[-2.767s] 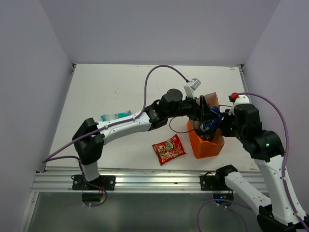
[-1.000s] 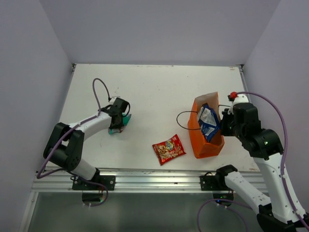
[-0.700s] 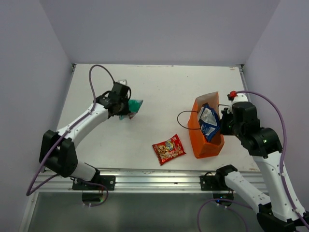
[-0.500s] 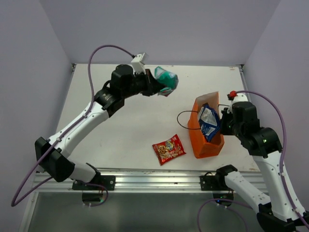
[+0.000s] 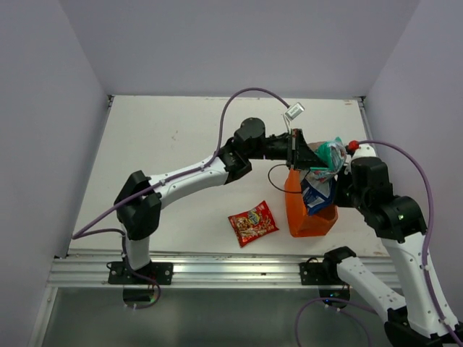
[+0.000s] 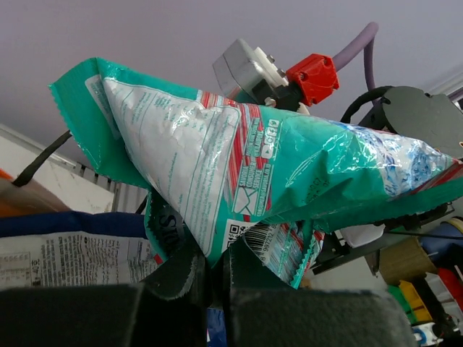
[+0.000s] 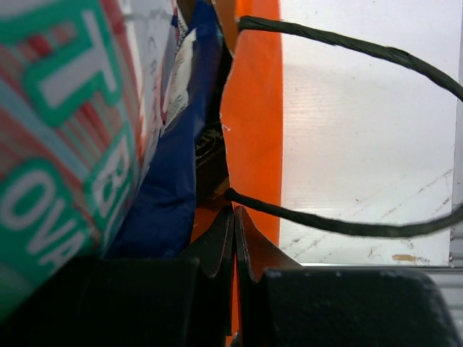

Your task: Place the snacks into the paper bag

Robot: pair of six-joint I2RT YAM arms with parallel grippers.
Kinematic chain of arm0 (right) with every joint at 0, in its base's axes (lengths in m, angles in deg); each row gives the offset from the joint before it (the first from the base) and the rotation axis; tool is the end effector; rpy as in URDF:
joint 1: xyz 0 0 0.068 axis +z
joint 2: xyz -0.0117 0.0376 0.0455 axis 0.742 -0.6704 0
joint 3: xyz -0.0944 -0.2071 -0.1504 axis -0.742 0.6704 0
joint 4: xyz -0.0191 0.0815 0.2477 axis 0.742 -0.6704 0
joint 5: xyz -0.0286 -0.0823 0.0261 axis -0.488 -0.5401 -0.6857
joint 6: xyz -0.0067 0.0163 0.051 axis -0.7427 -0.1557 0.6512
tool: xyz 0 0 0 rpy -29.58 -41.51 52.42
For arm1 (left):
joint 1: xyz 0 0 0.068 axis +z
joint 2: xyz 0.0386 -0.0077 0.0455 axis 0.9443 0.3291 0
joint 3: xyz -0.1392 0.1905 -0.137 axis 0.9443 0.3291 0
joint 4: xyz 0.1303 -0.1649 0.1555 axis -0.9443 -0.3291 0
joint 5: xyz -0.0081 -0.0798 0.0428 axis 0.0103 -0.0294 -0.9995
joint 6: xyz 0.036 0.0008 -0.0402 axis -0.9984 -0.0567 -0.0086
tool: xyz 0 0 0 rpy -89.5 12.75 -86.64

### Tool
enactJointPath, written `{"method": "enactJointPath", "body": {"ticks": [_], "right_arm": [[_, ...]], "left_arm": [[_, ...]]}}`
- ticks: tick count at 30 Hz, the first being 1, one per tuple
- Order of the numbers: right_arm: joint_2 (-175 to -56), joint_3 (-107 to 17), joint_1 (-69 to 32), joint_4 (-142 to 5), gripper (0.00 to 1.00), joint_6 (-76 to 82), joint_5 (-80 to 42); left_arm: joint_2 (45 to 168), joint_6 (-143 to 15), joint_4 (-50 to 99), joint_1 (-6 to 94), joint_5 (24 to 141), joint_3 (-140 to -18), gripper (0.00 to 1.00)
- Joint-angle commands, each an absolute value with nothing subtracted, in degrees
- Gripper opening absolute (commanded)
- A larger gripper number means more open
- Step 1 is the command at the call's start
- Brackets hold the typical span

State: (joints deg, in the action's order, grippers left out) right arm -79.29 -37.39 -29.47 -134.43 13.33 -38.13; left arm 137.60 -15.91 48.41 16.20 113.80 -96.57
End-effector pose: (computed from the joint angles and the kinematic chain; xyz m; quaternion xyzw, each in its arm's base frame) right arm 0.1090 0.0287 0.3769 0.0297 0.9129 0.0327 0.4058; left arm 0.2400 -0.3769 0.3699 0.2319 0.6205 -0.7209 0.2037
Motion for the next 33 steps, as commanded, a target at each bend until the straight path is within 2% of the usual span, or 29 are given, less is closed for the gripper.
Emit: {"method": "enactJointPath", "body": {"ticks": [1,8,15,18,30,31,33], "right_arm": [[-78.9,-37.8,-29.1,-133.4,0.00,13.7,-37.2],[-77.8,-38.2,-29.1,-134.6,0.00,13.6,-38.0],[-78.1,-38.6,-29.0,-134.6,0.00,13.5,-37.6],[-77.9,-38.7,-29.0,-134.6,0.00,13.5,-37.4],[-76.9,-39.4,-29.1,-135.7,0.00,13.5,-37.7],[-76.9,-39.4,-29.1,-135.7,0.00,13.6,-37.7],[-76.8,-39.3,-29.1,-135.8,0.00,13.7,-37.6]], "left_arm": [[137.4,-11.8,53.4,14.8,117.4,-99.8,0.00],[133.2,-19.7,32.2,14.4,108.4,-99.5,0.00],[137.0,-23.9,7.6,13.7,101.1,-106.5,0.00],[138.1,-24.4,3.8,13.5,99.5,-106.2,0.00],[141.6,-24.0,5.0,13.4,101.1,-106.5,0.00],[141.6,-24.2,5.7,13.4,101.3,-107.2,0.01],[140.8,-25.2,8.5,13.3,101.3,-108.0,0.23]]}}
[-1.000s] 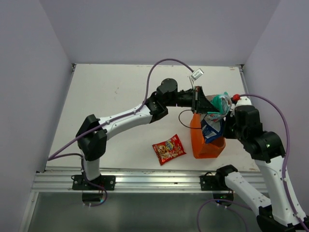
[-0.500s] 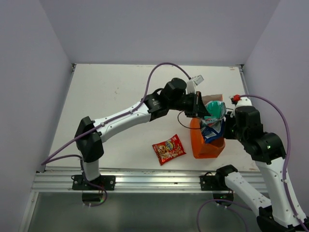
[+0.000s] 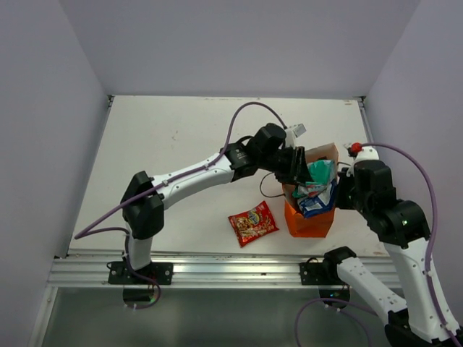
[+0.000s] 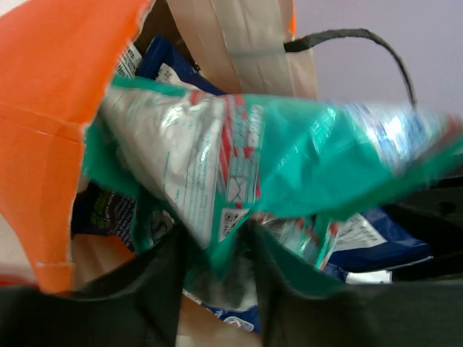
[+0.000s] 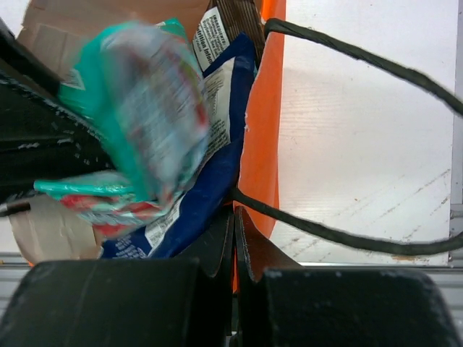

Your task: Place the snacks into the paper bag

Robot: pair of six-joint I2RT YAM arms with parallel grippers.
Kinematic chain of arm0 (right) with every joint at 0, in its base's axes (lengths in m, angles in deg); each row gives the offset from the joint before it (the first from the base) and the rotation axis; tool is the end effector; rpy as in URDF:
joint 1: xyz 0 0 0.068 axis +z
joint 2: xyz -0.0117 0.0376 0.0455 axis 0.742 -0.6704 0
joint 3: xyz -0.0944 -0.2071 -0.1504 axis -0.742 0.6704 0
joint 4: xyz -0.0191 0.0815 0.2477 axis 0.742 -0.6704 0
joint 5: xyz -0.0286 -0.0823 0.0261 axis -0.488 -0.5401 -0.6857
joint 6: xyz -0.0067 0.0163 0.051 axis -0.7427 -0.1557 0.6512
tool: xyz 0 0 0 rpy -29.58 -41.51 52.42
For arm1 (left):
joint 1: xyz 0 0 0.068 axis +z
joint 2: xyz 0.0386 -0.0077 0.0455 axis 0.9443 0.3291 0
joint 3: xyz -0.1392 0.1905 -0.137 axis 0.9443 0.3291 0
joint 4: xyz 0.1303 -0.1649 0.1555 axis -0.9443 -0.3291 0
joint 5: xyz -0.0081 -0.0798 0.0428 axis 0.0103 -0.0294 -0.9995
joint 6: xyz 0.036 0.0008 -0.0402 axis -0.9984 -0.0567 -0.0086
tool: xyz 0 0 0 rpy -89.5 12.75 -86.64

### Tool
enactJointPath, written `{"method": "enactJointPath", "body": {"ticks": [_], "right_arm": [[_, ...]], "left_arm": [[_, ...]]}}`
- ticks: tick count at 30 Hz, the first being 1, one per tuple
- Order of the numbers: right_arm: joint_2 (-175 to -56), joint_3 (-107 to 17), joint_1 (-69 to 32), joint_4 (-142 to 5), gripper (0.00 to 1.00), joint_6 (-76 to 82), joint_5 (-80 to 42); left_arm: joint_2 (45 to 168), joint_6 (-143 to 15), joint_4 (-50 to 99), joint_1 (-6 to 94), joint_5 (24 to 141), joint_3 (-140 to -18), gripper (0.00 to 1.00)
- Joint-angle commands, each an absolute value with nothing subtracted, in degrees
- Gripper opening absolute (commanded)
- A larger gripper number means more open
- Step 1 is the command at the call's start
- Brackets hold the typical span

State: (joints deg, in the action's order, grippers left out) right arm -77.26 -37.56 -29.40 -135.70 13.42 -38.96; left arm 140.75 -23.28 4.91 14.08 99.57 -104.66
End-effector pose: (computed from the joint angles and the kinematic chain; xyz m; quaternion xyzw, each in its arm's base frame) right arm 0.0984 0.0247 0.3791 0.0336 0.9090 0.0295 0.4144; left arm 0.2356 -0.3868 0.3190 0.1442 0.8371 -0.5113 0.1306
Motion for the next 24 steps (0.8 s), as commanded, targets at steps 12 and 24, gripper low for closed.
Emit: {"method": "enactJointPath", "body": {"ticks": [12,24], "right_arm": [[-77.5,-39.1,-29.1,-135.3,0.00,14.1,-37.1],[-78.9,-39.3,-29.1,-134.8,0.00,14.2,-37.3]], "left_arm": [[115.6,-43.8,20.3,10.6,79.2,-91.7,0.85],[100.8,-44.0,0.4,10.5,60.5,-66.0,0.91]]}}
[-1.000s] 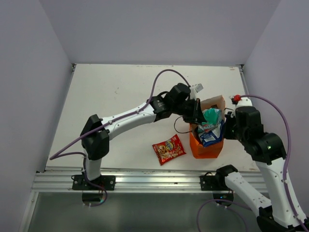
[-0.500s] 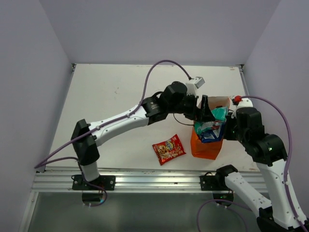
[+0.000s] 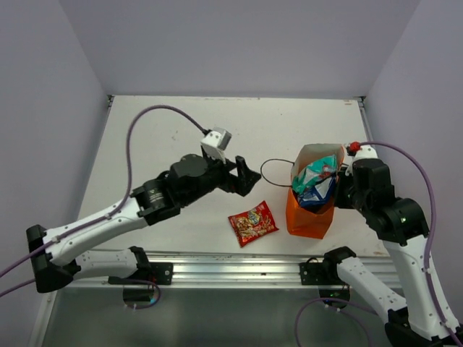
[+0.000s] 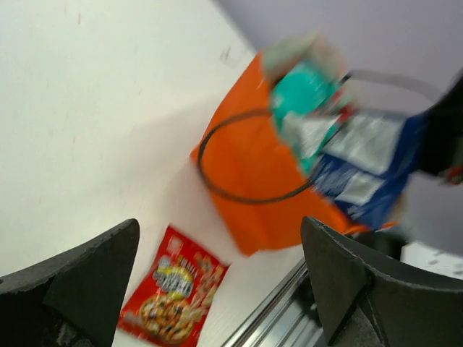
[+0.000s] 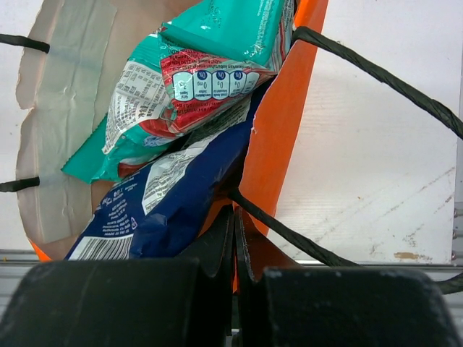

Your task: Place the snacks into the paper bag

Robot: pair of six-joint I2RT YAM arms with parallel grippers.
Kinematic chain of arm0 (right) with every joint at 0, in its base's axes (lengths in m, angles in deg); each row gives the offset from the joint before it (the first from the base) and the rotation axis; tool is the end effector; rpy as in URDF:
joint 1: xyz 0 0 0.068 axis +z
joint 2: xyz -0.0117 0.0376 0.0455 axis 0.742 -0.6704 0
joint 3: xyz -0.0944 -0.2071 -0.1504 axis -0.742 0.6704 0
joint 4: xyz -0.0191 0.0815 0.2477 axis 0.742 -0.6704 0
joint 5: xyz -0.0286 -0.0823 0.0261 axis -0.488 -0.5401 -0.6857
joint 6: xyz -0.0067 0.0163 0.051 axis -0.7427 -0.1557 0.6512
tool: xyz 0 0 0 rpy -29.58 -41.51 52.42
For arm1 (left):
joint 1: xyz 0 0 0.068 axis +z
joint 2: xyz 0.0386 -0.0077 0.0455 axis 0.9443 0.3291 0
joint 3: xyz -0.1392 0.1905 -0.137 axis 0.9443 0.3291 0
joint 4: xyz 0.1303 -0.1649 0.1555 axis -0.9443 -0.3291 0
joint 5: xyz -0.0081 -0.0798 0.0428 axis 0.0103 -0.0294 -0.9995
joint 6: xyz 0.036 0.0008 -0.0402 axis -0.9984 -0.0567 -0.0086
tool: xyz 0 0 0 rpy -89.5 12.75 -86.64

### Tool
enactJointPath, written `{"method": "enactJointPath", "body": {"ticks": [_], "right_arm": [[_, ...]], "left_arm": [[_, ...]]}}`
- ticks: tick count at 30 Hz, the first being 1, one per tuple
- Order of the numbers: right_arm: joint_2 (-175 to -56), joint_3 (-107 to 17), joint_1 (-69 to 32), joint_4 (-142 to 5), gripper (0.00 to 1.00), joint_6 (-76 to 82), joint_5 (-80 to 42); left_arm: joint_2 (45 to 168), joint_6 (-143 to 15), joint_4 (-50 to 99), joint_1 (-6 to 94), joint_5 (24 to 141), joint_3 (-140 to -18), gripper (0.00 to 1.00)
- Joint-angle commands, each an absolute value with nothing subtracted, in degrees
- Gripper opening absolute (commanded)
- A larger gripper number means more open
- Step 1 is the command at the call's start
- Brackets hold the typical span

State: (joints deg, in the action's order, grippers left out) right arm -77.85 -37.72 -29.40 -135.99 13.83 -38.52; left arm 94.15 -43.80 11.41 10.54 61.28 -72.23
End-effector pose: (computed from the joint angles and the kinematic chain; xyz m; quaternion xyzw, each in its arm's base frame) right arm 0.1003 0.0257 0.3786 0.0347 0.9118 0.0323 0.4080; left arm 0.1306 -0.2127 0.4021 0.1156 0.7488 -0.4069 0.5103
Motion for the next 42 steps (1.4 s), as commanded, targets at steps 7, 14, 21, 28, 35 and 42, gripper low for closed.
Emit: {"method": "enactJointPath", "body": {"ticks": [7,14,21,28,35,42], "right_arm": [[-79.6,-40.0,-29.1,-134.4,0.00,14.9,-36.8],[-78.9,-39.7,-29.1,-134.6,0.00,16.3,-36.7],[-78.6,-39.8,-29.1,-135.0,0.00,16.9,-36.8],[-78.2,-39.4,-29.1,-135.2,0.00,17.3,-36.8],[-78.9,-39.2,-29.1,-134.0,0.00,17.2,-36.4],[-80.2,-39.2,-29.1,-132.9,0.00,16.9,-35.8]], "left_arm": [[107.7,-43.7,6.5,10.3,68.4,-57.3,0.98],[112.1,-44.7,12.7,10.1,72.1,-52.9,0.99],[119.1,-46.2,17.2,8.9,75.3,-52.1,0.99],[123.3,-47.7,17.7,8.1,74.3,-52.5,0.64],[118.5,-47.5,13.6,8.0,68.0,-52.9,0.00],[105.8,-47.1,9.9,8.0,62.5,-52.4,0.00]]}}
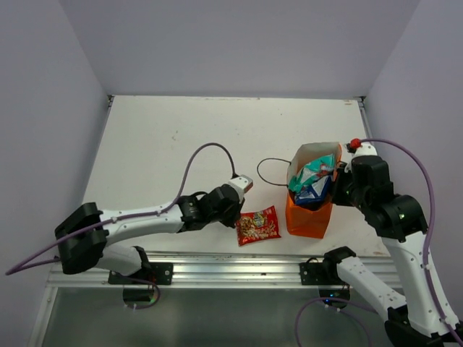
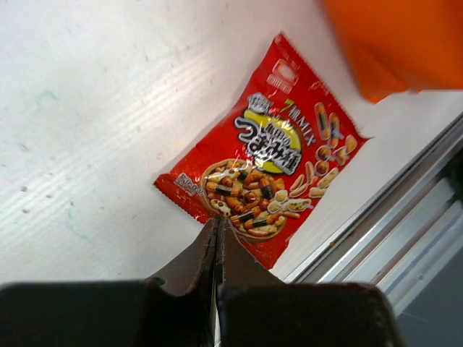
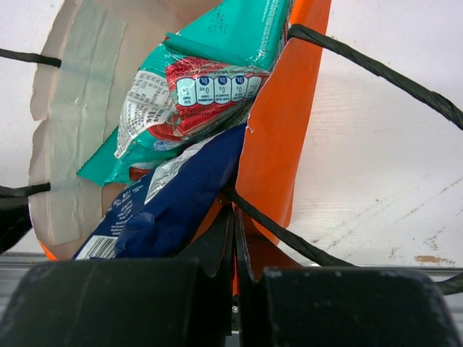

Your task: Place the snacks into the paper bag

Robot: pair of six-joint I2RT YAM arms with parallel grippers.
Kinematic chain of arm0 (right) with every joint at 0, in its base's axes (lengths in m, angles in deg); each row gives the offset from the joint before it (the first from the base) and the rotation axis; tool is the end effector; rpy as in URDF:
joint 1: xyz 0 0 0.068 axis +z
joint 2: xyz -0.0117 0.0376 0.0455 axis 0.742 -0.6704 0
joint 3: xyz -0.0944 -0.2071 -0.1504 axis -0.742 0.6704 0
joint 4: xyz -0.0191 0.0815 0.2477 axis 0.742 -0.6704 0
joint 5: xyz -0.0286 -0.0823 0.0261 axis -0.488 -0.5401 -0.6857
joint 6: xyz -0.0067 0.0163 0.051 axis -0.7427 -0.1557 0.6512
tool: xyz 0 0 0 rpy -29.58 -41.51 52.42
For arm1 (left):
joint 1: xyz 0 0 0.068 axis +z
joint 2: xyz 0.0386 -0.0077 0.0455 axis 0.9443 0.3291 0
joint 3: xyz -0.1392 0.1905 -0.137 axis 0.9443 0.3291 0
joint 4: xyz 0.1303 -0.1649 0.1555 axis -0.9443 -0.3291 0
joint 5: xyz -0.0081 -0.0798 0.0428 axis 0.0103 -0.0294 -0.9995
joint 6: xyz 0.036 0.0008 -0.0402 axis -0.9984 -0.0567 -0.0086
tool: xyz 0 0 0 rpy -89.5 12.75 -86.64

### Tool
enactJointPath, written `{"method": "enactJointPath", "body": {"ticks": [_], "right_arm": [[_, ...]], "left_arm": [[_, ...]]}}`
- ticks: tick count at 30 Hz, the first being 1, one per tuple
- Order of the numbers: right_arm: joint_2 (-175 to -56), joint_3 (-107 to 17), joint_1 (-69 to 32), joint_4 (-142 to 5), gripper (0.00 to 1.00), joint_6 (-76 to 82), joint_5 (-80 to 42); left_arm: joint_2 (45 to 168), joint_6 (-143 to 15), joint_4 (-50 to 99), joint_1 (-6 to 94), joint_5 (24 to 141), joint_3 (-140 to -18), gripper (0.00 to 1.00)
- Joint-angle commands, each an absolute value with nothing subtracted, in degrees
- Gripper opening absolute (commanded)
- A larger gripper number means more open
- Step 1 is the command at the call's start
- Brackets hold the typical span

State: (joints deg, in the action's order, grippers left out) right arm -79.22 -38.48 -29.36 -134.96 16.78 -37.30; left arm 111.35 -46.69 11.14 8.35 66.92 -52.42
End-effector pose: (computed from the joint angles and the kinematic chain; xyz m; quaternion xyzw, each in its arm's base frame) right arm 0.1064 0.0286 0.3815 0.0539 0.9102 0.0535 0.4073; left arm 0.1363 -0.2517 0.2051 0.2452 0.8927 -0.2270 0.3025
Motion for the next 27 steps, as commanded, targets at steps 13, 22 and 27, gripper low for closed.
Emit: {"method": "enactJointPath", "body": {"ticks": [13,22,27], "right_arm": [[-80.2,-38.8,-29.1,-132.7,0.00,17.0,-35.0],[-79.1,-39.3,-29.1,-133.9,0.00,17.1,-35.3],[-79.0,-39.8,-29.1,-134.4,0.00,17.1,-35.7]], "left_arm": [[110.4,-47.4,14.8,8.0,68.9,-50.6,0.97],[122.5,-51.3,19.9,8.0,72.1,-52.9,1.00],[125.0,-51.8,20.0,7.9,72.5,-53.6,0.65]]}}
